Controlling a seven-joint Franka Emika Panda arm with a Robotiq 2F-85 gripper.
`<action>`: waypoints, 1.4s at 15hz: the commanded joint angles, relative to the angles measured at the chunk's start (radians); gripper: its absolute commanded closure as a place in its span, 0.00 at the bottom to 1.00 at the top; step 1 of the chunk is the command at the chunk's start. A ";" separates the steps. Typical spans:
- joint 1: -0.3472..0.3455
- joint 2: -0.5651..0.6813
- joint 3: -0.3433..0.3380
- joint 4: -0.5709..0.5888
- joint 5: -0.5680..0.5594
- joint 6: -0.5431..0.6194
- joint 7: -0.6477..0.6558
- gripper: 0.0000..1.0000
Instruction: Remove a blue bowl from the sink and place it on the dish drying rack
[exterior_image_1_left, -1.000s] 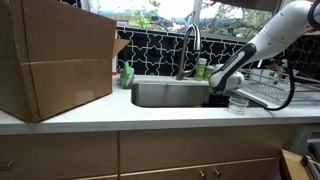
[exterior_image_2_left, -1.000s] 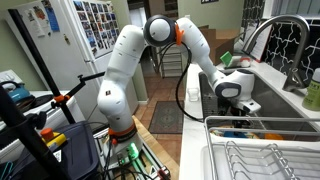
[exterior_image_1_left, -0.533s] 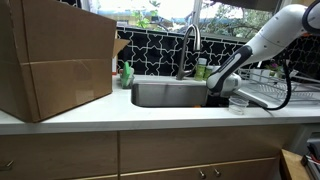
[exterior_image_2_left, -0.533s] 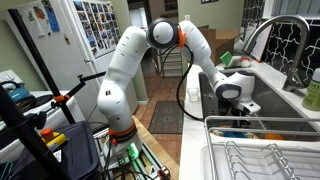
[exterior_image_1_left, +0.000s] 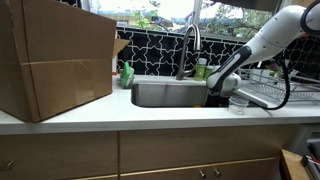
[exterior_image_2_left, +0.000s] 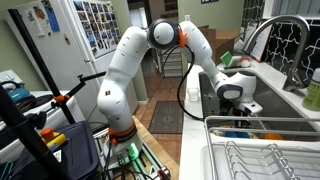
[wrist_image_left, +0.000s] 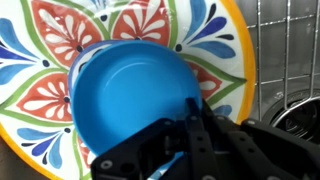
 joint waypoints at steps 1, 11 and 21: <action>-0.028 -0.023 0.015 -0.014 0.040 -0.003 -0.011 0.99; -0.131 -0.348 0.083 -0.201 0.312 -0.068 -0.232 0.99; -0.111 -0.542 0.018 -0.307 0.544 -0.075 -0.429 0.99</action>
